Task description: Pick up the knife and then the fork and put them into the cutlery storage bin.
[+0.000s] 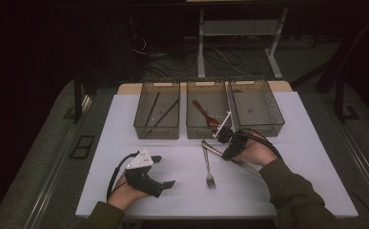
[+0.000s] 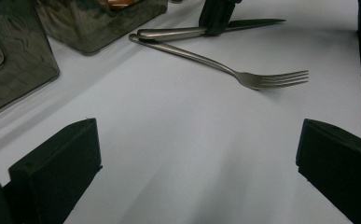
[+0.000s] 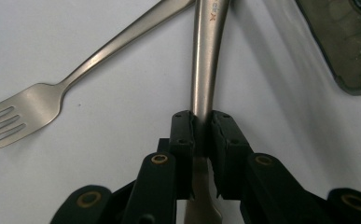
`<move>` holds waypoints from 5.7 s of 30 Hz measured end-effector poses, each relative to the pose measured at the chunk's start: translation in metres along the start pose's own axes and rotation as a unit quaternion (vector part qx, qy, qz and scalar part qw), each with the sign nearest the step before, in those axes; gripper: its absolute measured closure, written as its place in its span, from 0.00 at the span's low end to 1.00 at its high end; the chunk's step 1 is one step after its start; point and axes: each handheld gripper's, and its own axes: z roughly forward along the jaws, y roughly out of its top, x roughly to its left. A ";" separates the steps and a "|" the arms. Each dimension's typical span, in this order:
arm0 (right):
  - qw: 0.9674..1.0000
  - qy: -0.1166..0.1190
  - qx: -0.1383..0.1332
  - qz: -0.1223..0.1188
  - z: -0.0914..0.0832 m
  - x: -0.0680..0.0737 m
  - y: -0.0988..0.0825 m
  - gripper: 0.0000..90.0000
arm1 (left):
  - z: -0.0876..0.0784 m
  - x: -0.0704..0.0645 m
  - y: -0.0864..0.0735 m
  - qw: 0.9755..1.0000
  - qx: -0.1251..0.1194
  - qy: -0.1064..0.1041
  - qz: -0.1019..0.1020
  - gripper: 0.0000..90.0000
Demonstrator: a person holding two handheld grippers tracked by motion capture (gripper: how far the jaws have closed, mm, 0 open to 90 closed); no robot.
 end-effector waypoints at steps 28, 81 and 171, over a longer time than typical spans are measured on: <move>0.980 0.029 -0.186 0.058 -0.042 -0.012 -0.047 0.87 | -0.004 0.002 -0.001 1.000 -0.012 -0.002 -0.003 0.00; 0.923 -0.110 -0.330 0.168 -0.141 -0.128 -0.039 0.87 | -0.003 0.002 -0.001 1.000 -0.014 -0.006 -0.004 0.00; 0.963 0.005 -0.260 0.068 -0.033 0.014 -0.061 0.93 | -0.003 -0.001 -0.002 1.000 -0.007 -0.006 -0.001 0.00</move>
